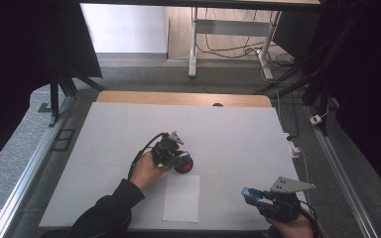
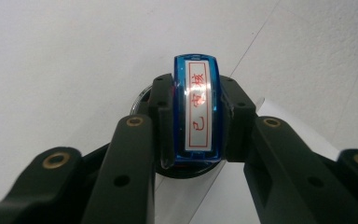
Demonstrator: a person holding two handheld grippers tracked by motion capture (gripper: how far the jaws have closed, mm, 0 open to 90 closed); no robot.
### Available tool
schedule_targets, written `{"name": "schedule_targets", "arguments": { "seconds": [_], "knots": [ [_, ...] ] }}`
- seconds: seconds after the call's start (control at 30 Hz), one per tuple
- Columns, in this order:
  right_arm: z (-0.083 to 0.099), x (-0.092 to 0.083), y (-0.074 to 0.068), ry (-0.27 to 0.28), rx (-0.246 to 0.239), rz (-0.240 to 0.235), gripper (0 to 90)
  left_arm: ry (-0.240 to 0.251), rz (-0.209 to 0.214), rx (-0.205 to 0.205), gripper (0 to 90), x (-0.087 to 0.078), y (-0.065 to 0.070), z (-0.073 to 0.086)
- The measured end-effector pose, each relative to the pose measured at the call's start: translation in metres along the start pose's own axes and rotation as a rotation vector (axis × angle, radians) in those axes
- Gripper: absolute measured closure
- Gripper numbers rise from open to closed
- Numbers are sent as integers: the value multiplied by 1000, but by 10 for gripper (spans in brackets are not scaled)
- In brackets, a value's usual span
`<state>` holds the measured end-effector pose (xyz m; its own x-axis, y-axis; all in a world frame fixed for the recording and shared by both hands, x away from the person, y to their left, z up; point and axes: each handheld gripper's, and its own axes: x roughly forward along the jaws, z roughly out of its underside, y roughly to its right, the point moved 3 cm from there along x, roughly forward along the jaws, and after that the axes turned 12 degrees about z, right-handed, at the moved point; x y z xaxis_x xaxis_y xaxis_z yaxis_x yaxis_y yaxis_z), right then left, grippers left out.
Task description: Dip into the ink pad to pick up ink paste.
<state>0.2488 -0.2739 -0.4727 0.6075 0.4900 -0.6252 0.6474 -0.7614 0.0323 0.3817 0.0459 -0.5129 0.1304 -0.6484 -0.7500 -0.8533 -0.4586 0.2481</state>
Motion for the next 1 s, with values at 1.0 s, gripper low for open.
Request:
{"name": "schedule_targets", "arguments": {
  "seconds": [1.0],
  "knots": [
    [0, 0, 0, 8, 3, -5, 685, 67, 19, -10, 700, -21, 6, -11]
  ]
}}
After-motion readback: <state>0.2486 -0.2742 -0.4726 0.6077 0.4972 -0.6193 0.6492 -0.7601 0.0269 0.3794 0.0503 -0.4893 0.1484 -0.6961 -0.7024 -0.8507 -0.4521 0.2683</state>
